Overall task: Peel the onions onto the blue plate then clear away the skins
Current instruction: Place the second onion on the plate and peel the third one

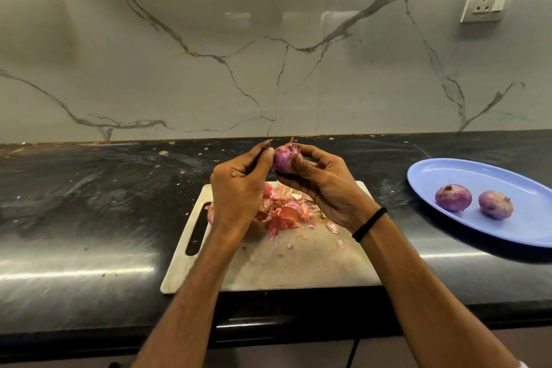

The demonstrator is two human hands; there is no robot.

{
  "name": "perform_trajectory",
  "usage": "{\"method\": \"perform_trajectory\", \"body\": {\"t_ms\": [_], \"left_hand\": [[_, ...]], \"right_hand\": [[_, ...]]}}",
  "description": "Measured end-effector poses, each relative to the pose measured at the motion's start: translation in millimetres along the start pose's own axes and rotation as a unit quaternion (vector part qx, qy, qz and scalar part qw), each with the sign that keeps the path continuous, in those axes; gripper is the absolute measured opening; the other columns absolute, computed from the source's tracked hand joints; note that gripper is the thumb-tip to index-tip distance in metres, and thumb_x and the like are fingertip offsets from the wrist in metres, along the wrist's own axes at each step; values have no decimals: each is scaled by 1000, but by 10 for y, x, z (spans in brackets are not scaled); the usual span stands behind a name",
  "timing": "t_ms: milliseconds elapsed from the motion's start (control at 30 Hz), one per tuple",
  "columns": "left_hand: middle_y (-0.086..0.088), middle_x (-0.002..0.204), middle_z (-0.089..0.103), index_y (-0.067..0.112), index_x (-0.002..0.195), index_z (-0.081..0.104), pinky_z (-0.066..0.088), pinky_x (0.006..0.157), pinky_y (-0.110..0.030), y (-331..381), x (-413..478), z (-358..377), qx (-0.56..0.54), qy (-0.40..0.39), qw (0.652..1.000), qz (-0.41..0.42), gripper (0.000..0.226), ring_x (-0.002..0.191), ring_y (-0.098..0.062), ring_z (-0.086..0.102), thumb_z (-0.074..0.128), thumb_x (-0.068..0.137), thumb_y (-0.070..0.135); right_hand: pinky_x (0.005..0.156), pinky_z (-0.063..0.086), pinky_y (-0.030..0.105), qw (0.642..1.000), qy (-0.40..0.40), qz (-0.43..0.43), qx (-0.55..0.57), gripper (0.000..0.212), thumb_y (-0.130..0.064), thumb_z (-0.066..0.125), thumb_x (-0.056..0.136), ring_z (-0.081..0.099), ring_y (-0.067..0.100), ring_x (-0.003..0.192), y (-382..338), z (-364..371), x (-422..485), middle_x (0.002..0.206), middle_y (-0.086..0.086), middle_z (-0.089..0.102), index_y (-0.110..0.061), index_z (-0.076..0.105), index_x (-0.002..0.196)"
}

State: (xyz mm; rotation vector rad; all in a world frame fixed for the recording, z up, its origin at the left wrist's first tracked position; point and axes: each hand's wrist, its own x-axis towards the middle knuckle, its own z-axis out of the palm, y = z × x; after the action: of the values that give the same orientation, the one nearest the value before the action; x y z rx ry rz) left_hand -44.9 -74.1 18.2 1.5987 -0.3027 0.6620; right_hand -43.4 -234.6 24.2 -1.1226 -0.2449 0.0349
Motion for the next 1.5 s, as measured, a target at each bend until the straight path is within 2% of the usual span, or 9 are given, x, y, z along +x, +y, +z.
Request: {"method": "perform_trajectory", "body": {"t_ms": [167, 300, 467, 567, 700, 800, 1000, 1300, 1500], "left_hand": [[7, 101, 75, 17, 113, 71, 56, 82, -18, 15, 11, -14, -44, -48, 997, -38, 25, 95, -4, 72, 72, 89, 15], [3, 95, 76, 12, 109, 73, 59, 81, -24, 3, 25, -25, -51, -47, 996, -60, 24, 90, -9, 74, 74, 86, 14], [-2, 94, 77, 11, 106, 74, 60, 81, -30, -17, 15, -45, -28, -42, 998, -48, 26, 87, -11, 75, 75, 81, 18], [0, 91, 76, 12, 106, 73, 59, 77, -24, -7, 2, -36, -22, -33, 999, -30, 26, 84, -8, 74, 76, 81, 18], [16, 82, 70, 20, 103, 70, 55, 68, -11, 14, -16, -9, -3, -7, 1000, -19, 25, 75, 4, 71, 78, 80, 17], [12, 86, 71, 19, 105, 70, 54, 68, -9, 14, -16, -12, 5, 19, 1000, -11, 27, 75, 8, 70, 79, 80, 13], [3, 93, 75, 11, 108, 73, 57, 74, -16, 35, -32, 8, -21, 35, 999, -12, 24, 83, -3, 73, 76, 85, 16], [18, 87, 73, 21, 106, 71, 56, 78, -17, 66, -36, 6, -57, -2, 998, -29, 22, 87, -4, 73, 74, 84, 20], [2, 92, 76, 15, 105, 74, 60, 81, -26, 14, -1, -30, -36, -14, 998, -52, 24, 87, -9, 74, 76, 82, 19]], "right_hand": [[92, 56, 44, 1000, -3, -2, 8, 48, -6, 67, 79, 66, 36, 111, -12, -4, 7, 116, 19, 69, -4, 59, 127], [93, 56, 44, 1000, -2, -13, -7, 46, -7, 68, 79, 67, 34, 109, -2, -24, 12, 118, 20, 68, -5, 62, 124], [93, 57, 42, 1000, 0, -16, -18, 48, -8, 67, 79, 67, 33, 110, -4, -24, 6, 122, 21, 67, -3, 61, 126], [92, 57, 41, 1000, 0, -13, -19, 47, -8, 67, 79, 67, 33, 110, -1, -19, 6, 123, 22, 66, -5, 62, 125], [91, 58, 40, 1000, -5, -5, -6, 46, -7, 66, 78, 68, 32, 108, -9, 10, -2, 121, 21, 67, -5, 62, 125], [88, 59, 37, 1000, -18, 3, 19, 45, -7, 64, 79, 70, 29, 103, -9, 32, -17, 114, 17, 71, -4, 62, 124], [87, 59, 35, 998, -25, 7, 61, 45, -10, 61, 82, 70, 30, 105, -37, 55, -30, 115, 17, 71, -1, 60, 127], [88, 59, 33, 996, -16, 7, 83, 54, -18, 62, 80, 68, 29, 106, -40, 42, -14, 121, 21, 66, 3, 57, 130], [86, 60, 34, 998, -4, 20, 63, 53, -16, 64, 80, 70, 30, 104, -28, 20, -21, 116, 19, 70, 1, 58, 130]]}}
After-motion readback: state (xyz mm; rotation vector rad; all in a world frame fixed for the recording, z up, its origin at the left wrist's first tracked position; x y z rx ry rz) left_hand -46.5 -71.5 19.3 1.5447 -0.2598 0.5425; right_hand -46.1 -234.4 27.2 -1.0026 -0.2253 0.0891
